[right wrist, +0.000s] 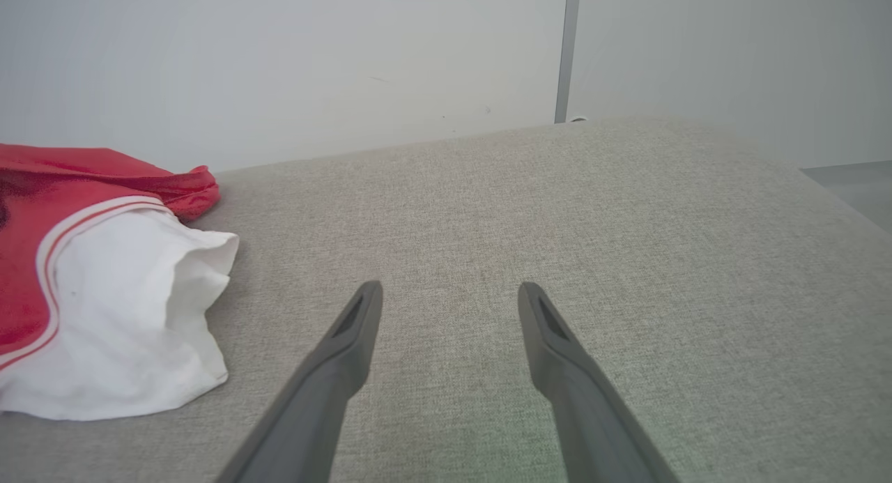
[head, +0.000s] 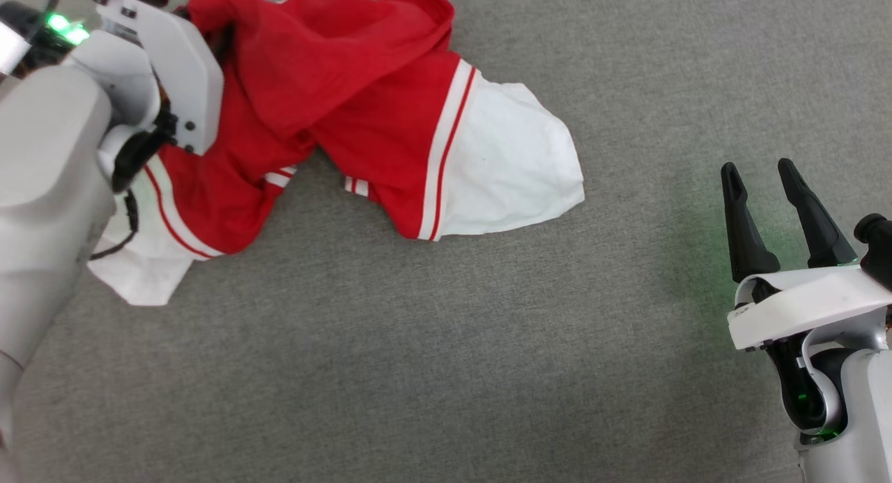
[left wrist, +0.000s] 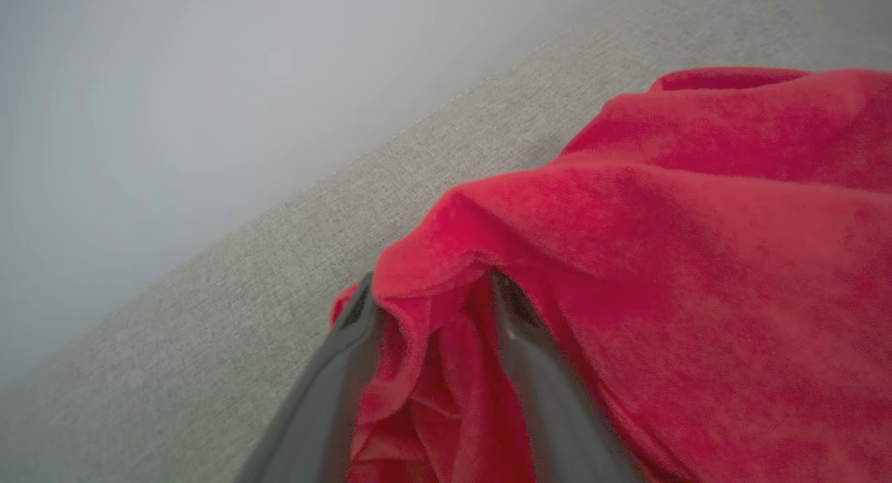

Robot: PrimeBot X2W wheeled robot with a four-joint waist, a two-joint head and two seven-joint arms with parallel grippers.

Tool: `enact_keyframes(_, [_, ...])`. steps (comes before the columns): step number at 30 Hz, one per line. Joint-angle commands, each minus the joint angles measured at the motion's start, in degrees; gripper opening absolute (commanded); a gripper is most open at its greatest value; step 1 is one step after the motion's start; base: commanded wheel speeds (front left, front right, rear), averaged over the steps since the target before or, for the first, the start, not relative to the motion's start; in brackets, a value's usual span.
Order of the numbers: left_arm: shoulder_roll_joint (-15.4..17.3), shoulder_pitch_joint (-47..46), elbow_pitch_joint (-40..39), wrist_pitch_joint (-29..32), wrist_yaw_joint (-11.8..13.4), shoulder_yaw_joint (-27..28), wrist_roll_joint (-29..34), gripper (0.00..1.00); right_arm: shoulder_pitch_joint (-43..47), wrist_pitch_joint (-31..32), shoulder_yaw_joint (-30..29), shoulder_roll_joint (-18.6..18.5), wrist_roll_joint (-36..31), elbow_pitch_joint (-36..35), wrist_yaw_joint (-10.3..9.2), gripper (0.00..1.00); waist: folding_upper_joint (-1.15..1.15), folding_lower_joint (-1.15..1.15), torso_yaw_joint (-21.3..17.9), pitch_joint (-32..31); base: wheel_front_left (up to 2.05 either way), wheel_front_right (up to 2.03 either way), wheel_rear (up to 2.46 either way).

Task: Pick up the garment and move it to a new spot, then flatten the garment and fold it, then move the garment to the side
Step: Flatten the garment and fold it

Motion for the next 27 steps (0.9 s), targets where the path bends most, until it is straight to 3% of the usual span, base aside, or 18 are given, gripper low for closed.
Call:
enact_keyframes(1, [-0.25, 0.44, -0.47, -0.48, -0.15, -0.14, -1.09, 1.0, -0.45, 0.09, 0.12, -0.27, -0.1, 0.1, -0.01, 1.0, 0.0, 0.0, 0.94, -1.0, 0.0, 0.0, 0.0])
enact_keyframes(7, [0.42, 1.71, -4.08, -2.03, -0.16, -2.16, -4.04, 1.0, 0.31, 1.24, 0.72, -1.38, 0.2, 0.36, -0.02, 1.0, 0.0, 0.0, 3.94, -4.55, 0.0, 0.0, 0.0])
enact_keyframes(15, [1.75, 6.01, -6.63, -10.77, 0.09, -0.41, -6.55, 1.0, 2.3, 6.36, 3.97, -3.18, 2.04, 0.53, -0.02, 1.0, 0.0, 0.0, 8.62, -11.12, 0.0, 0.0, 0.0])
enact_keyframes(20, [3.47, 10.73, -9.38, -17.08, 2.42, 1.15, -7.4, 1.0, 3.53, 10.05, 4.66, -4.6, 3.1, 0.29, -0.02, 1.0, 0.0, 0.0, 11.96, -14.84, 0.0, 0.0, 0.0])
enact_keyframes(27, [7.38, 19.36, -15.65, -23.26, 8.11, 4.01, -7.62, 1.0, 5.24, 13.08, 4.23, -5.79, 3.14, 0.41, -0.02, 1.0, 0.0, 0.0, 15.94, -18.77, 0.0, 0.0, 0.0])
